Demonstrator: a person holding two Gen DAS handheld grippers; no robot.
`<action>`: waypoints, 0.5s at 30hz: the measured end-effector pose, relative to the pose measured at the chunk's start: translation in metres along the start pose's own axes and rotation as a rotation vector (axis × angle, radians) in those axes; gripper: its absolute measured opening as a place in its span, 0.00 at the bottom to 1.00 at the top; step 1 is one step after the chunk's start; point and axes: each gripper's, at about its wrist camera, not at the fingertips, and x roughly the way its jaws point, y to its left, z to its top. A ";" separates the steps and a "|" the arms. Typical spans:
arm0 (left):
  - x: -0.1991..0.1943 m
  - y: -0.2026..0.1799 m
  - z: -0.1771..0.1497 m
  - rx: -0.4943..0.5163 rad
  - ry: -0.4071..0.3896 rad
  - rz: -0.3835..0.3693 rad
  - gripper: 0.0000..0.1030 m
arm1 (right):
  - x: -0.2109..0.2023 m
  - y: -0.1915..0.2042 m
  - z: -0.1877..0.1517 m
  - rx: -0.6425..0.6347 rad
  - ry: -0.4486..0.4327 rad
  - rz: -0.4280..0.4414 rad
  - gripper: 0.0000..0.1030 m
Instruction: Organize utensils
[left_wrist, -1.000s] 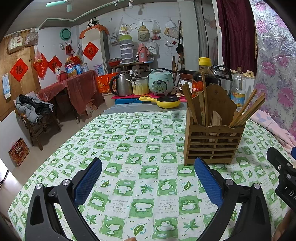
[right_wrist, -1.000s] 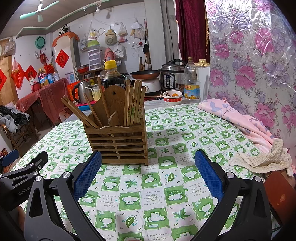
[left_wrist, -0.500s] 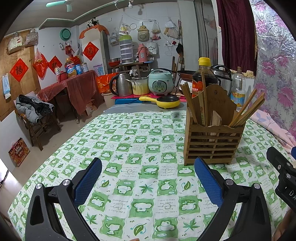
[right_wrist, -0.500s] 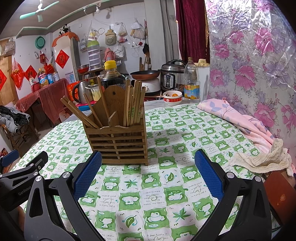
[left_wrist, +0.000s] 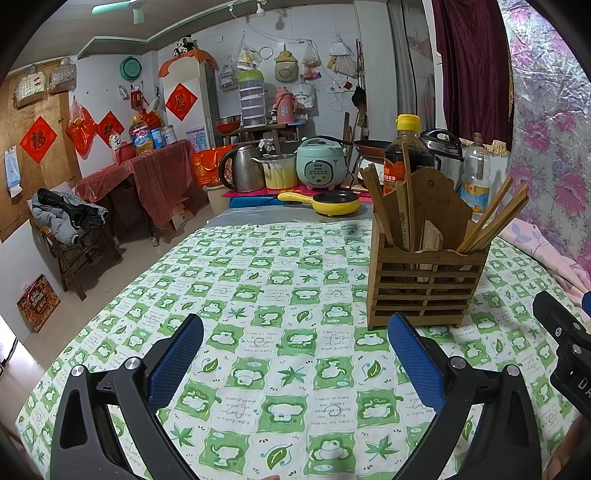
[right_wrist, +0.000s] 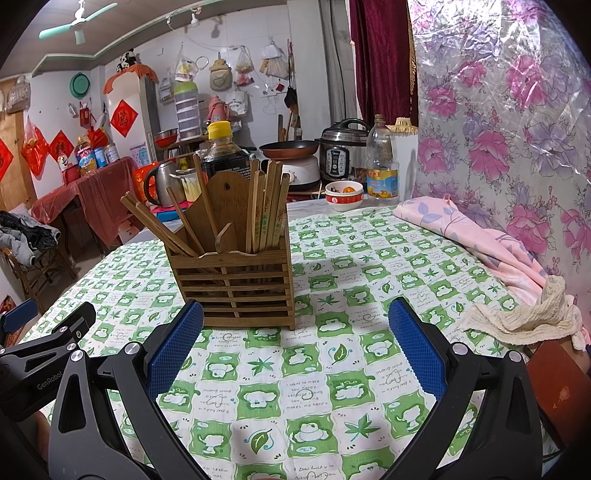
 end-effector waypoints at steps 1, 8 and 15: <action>0.000 0.000 0.000 0.000 0.000 0.000 0.95 | 0.000 0.000 0.000 0.000 0.000 0.000 0.94; 0.000 0.000 0.000 0.000 0.000 0.000 0.95 | 0.000 0.000 0.000 0.000 0.000 0.000 0.94; -0.001 0.000 0.000 0.001 -0.003 -0.001 0.95 | 0.000 0.000 0.000 0.000 0.000 0.001 0.94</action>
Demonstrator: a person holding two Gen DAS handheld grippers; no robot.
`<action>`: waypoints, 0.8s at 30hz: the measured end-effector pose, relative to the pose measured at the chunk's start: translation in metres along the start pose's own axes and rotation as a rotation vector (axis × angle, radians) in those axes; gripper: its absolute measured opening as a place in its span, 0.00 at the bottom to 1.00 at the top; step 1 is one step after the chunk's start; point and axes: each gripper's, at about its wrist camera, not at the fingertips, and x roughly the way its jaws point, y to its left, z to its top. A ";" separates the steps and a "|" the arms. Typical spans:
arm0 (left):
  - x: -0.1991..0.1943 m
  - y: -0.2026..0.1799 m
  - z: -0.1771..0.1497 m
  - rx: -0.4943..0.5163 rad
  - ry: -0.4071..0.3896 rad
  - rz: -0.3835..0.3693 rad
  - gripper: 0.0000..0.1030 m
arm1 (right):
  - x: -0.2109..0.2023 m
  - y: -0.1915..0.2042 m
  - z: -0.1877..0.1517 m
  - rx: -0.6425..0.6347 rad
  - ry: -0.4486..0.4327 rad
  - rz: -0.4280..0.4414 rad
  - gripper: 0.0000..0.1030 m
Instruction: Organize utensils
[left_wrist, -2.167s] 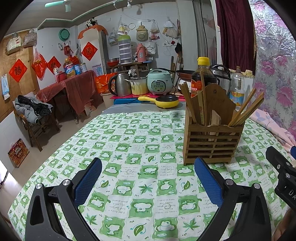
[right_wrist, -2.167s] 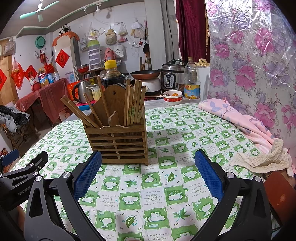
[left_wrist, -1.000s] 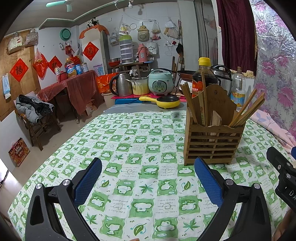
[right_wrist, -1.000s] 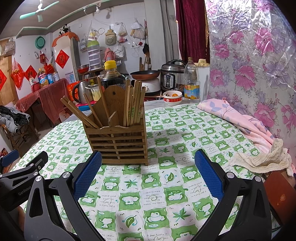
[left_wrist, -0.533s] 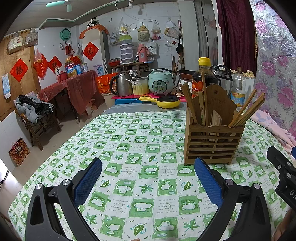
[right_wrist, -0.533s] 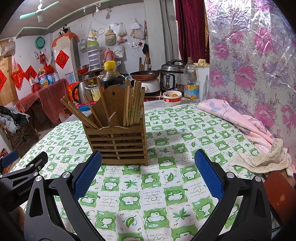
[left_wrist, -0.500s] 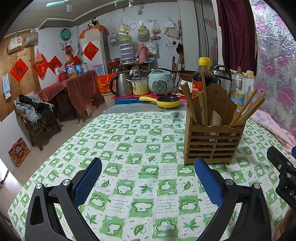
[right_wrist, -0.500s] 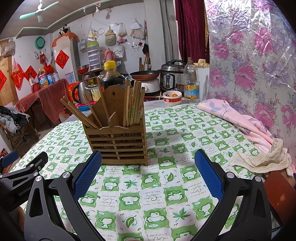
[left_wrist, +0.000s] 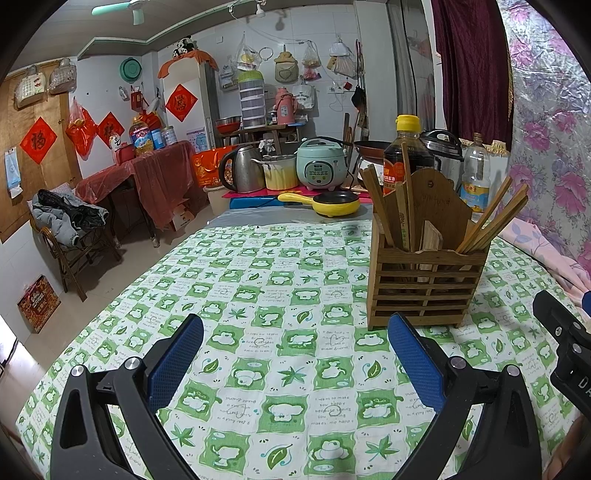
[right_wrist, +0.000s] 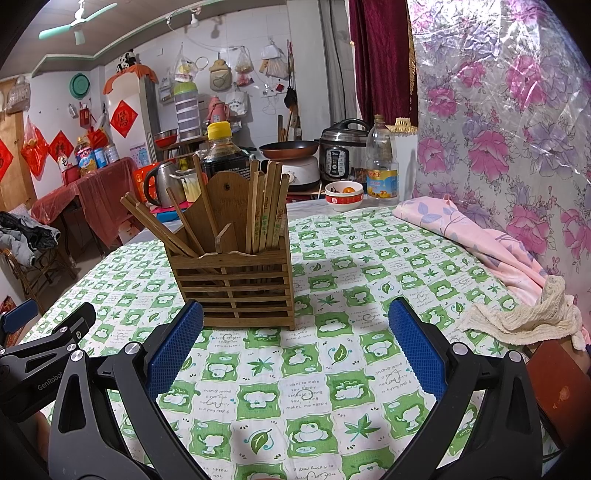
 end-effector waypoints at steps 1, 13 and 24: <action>-0.001 0.000 0.000 -0.001 -0.001 0.000 0.95 | 0.000 0.001 0.000 0.000 0.000 -0.001 0.94; 0.000 -0.002 -0.001 0.011 0.006 -0.017 0.95 | 0.000 0.000 0.000 0.001 0.001 -0.001 0.94; -0.003 -0.003 -0.001 0.007 -0.010 0.005 0.95 | 0.000 0.000 0.000 0.001 0.001 -0.001 0.94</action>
